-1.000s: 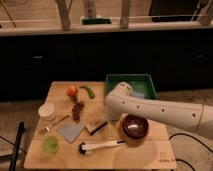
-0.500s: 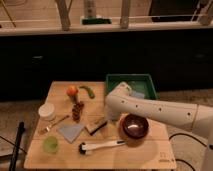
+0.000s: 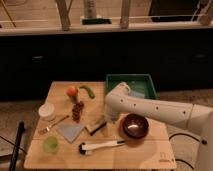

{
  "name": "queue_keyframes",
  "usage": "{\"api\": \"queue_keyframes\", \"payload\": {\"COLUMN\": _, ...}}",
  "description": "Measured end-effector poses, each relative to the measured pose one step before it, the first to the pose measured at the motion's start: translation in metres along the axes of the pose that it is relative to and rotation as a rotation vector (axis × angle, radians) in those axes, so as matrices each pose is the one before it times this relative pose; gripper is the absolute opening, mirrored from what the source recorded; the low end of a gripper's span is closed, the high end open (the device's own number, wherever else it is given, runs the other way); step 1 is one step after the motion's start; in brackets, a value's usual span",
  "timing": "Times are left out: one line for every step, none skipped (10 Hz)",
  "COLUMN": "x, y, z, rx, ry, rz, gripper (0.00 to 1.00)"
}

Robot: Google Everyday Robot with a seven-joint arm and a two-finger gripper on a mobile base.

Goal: Wipe table surface with eraser

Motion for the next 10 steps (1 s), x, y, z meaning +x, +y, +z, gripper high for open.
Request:
{"api": "queue_keyframes", "payload": {"x": -0.01187, "y": -0.00076, "z": 0.00027, "rx": -0.01070, "ry": 0.00386, "rz": -0.06977, "gripper": 0.80}}
{"api": "queue_keyframes", "payload": {"x": -0.01103, "y": -0.00228, "z": 0.00230, "rx": -0.00685, "ry": 0.00348, "rz": -0.05403, "gripper": 0.80}}
{"api": "queue_keyframes", "payload": {"x": -0.00948, "y": -0.00172, "z": 0.00175, "rx": -0.00877, "ry": 0.00854, "rz": -0.05523, "gripper": 0.80}}
{"api": "queue_keyframes", "payload": {"x": -0.00307, "y": -0.00101, "z": 0.00071, "rx": -0.00398, "ry": 0.01235, "rz": -0.03352, "gripper": 0.80}}
{"api": "queue_keyframes", "payload": {"x": -0.00248, "y": -0.00067, "z": 0.00074, "rx": -0.00357, "ry": 0.00867, "rz": -0.02153, "gripper": 0.80}}
{"api": "queue_keyframes", "payload": {"x": -0.00378, "y": -0.00176, "z": 0.00132, "rx": -0.00187, "ry": 0.00471, "rz": -0.01886, "gripper": 0.80}}
{"api": "queue_keyframes", "payload": {"x": -0.00226, "y": -0.00204, "z": 0.00210, "rx": -0.00111, "ry": 0.00458, "rz": -0.01662, "gripper": 0.80}}
{"api": "queue_keyframes", "payload": {"x": 0.00004, "y": -0.00080, "z": 0.00214, "rx": -0.00259, "ry": 0.00211, "rz": -0.00577, "gripper": 0.80}}
{"api": "queue_keyframes", "payload": {"x": -0.00063, "y": -0.00120, "z": 0.00205, "rx": -0.00255, "ry": 0.00230, "rz": -0.00631, "gripper": 0.80}}
{"api": "queue_keyframes", "payload": {"x": -0.00211, "y": -0.00219, "z": 0.00300, "rx": -0.00410, "ry": 0.00029, "rz": -0.00893, "gripper": 0.80}}
